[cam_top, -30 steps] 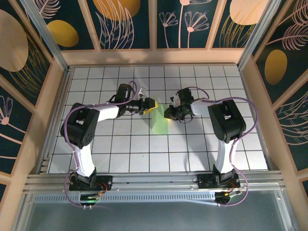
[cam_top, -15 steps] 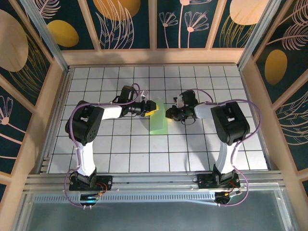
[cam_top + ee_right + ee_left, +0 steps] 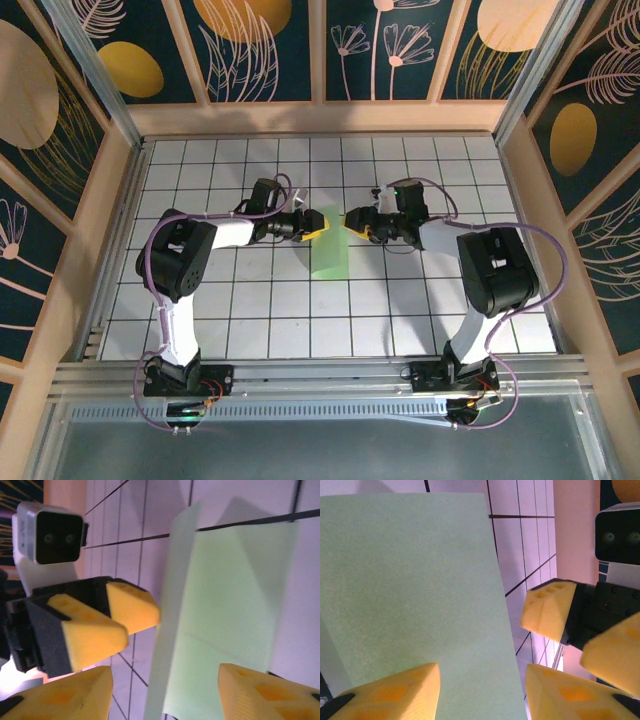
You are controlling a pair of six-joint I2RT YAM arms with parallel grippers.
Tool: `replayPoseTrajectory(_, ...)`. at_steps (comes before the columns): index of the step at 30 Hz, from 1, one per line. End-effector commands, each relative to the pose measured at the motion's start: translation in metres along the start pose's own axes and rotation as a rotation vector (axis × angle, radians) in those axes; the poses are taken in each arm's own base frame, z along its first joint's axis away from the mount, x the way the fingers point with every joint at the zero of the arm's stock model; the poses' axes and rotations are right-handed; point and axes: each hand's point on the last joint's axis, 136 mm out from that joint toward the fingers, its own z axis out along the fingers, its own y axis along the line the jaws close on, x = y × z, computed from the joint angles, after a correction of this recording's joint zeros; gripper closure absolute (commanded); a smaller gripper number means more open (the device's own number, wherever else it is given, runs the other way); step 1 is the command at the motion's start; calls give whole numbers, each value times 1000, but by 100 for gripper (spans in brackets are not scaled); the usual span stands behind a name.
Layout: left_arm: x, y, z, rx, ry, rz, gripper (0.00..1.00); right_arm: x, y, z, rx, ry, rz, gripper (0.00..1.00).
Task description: Fold a paper plane with a square sheet of paper (fold left side to right side)
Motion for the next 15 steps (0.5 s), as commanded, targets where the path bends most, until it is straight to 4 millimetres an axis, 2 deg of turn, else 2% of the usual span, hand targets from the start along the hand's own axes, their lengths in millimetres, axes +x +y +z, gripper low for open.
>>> replayPoseTrajectory(1, 2, 4, 5, -6, 14, 6, 52, 8, 10, 16, -64, 52, 5, 42)
replayPoseTrajectory(6, 3, 3, 4, -5, 15, 7, 52, 11, 8, 27, -76, 72, 21, 51)
replayPoseTrajectory(9, 2, 1, 3, -8, 7, 14, 52, 13, 6, 30, -70, 81, 24, 67)
replayPoseTrajectory(12, -3, -3, -5, -38, -39, 48, 46, 15, -5, 30, -20, 82, 33, 91)
replayPoseTrajectory(15, -8, -8, -18, -91, -88, 84, 41, 19, -19, 30, 52, 91, 51, 100)
